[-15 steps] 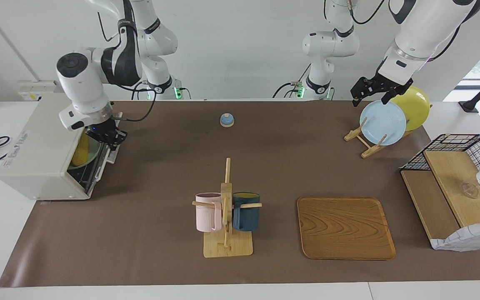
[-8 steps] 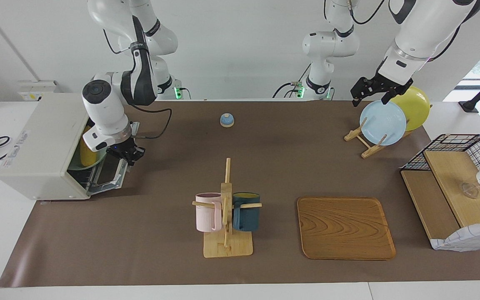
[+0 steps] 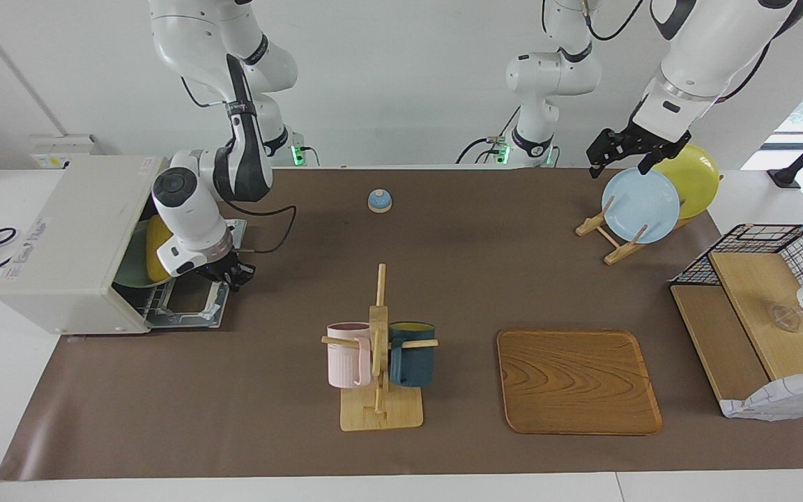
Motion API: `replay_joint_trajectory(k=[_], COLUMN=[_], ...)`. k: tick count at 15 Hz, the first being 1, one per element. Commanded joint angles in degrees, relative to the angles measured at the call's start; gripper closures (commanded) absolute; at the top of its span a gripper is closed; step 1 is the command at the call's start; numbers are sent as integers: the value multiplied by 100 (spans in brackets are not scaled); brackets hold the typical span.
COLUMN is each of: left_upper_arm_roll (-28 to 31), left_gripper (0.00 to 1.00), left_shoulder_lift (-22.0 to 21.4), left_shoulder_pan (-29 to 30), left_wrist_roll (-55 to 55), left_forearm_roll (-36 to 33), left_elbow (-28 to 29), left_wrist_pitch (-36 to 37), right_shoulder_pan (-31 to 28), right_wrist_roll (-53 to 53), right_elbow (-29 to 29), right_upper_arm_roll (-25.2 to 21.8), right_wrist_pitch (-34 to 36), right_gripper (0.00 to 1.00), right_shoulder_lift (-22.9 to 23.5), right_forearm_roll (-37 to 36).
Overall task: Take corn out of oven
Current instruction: 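Reach the right gripper into the oven and grasp the green plate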
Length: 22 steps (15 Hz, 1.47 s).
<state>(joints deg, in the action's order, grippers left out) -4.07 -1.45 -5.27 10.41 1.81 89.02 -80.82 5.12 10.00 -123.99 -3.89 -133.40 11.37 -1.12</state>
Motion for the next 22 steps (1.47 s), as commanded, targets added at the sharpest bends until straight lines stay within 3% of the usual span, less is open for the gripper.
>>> replay_joint_trajectory(k=[1,4,6,7,12,18,22], left_upper_arm_roll=[47,47,47,47,55,55,55], left_gripper=[0,0,0,0,0,0,0], left_shoulder_lift=[-75,-75,-84,-75,-66,-66,-66], left_shoulder_pan=[0,0,0,0,96,123,123], left_wrist_roll=[-4,-4,5,22,-12,31,40], left_forearm_roll=[56,56,56,56,21,21,21], left_elbow=[81,81,81,81,81,81,90], left_wrist_pitch=[5,31,23,-3,-126,-127,-153], right_shoulder_pan=[225,288,297,288,69,-239,-240], right_wrist_roll=[116,116,178,195,450,64,-174], right_elbow=[146,576,997,1087,1009,473,437], right_upper_arm_roll=[-112,19,12,-23,-32,-24,-24], right_wrist_pitch=[-89,268,1206,1664,2643,2407,2416], right_gripper=[100,100,72,67,66,66,66], right_shoulder_lift=[49,-12,-196,-301,-592,-794,-803], right_forearm_roll=[24,234,165,156,-626,-749,-1170])
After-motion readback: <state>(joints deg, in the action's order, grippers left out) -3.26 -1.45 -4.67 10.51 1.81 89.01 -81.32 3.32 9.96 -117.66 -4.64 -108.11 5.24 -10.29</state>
